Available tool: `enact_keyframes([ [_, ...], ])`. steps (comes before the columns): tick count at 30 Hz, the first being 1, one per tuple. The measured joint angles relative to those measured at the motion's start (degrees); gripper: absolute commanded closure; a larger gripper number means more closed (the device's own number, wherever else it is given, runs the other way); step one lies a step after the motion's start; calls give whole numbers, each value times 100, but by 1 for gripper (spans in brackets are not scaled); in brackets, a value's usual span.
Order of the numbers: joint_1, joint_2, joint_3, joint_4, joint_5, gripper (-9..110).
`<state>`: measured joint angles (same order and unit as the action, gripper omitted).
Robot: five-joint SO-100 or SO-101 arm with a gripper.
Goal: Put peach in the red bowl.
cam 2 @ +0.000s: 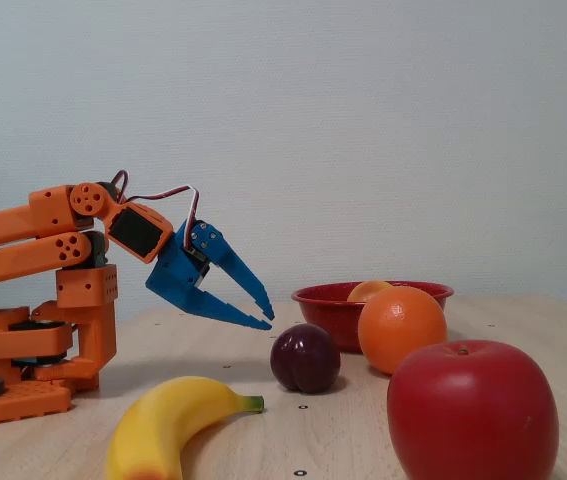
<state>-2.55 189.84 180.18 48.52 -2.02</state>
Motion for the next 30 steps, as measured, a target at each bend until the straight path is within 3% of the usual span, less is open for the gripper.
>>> enact_keyframes([
  [30,0,0,0,9,149,102],
])
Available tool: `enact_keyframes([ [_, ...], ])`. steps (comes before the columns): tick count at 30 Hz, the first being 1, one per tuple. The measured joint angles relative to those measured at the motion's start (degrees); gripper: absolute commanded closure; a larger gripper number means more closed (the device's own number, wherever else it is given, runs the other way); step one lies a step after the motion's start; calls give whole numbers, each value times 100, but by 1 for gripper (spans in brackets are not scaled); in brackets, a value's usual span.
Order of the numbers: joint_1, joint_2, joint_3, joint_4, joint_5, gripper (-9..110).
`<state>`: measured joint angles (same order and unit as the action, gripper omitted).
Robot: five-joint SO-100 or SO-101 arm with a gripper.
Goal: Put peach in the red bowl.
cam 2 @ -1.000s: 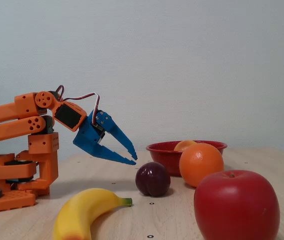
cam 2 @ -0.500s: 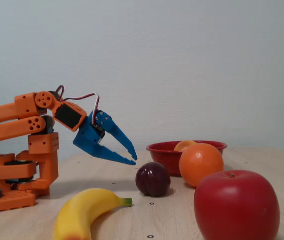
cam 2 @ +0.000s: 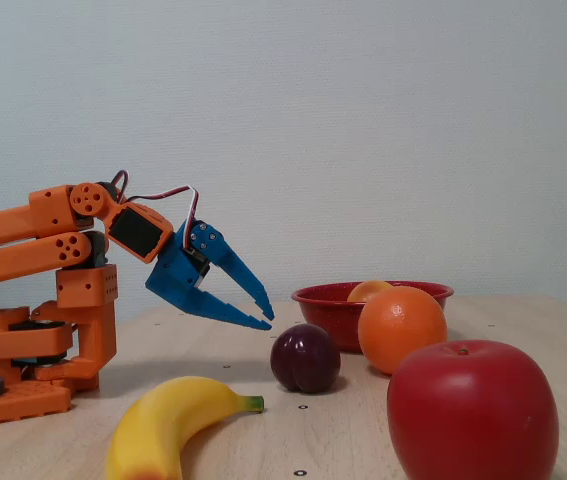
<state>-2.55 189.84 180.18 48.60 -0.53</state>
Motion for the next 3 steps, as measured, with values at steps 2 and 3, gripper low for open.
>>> enact_keyframes([
  [2,0,0,0,0,0,102],
  [3,0,0,0,0,0,102],
])
